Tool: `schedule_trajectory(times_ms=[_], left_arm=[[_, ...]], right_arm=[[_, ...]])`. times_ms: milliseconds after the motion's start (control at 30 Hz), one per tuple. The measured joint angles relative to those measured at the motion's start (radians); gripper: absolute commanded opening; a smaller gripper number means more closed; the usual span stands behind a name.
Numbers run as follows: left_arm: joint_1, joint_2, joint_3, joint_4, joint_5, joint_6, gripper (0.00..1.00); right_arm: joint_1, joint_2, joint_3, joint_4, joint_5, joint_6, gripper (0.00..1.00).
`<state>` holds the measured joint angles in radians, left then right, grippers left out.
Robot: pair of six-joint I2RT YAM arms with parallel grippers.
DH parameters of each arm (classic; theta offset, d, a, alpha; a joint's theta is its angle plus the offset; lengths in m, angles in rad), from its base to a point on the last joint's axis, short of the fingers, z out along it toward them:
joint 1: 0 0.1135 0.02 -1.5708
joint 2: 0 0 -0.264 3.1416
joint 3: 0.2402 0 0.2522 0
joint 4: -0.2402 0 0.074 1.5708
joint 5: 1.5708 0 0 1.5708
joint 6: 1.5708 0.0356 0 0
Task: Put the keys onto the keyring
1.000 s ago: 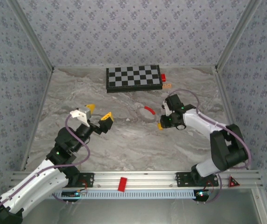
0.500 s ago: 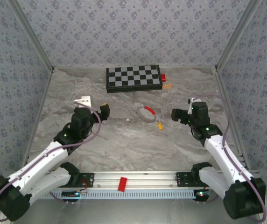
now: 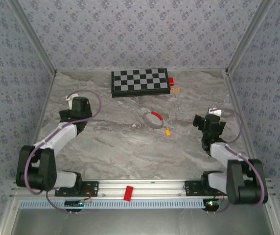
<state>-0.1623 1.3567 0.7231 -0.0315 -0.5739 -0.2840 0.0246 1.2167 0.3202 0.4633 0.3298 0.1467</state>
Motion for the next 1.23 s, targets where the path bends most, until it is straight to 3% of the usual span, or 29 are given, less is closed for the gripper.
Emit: schedule_trajectory(times_ms=[167,367,567,833,1233], left_arm=[[0.038,0.079,-0.154,0.222,0.024,0.104,1.0],[0.04,0.099,-0.285,0.573,0.147,0.239,1.0],[0.107,0.161,-0.341,0.793,0.306,0.267,1.0],[0.164,0.184,-0.336,0.819,0.427,0.257,1.0],[0.164,0.184,-0.335,0.821,0.463,0.257,1.0]], right_arm=[[-0.026,0.202,-0.011,0.254,-0.009,-0.041,1.0],[-0.059,0.301,-0.029,0.468,-0.137,-0.089,0.99],[-0.066,0.304,-0.046,0.513,-0.2,-0.107,0.99],[-0.053,0.306,0.0,0.483,-0.183,-0.114,0.99],[-0.029,0.306,0.019,0.443,-0.138,-0.13,0.99]])
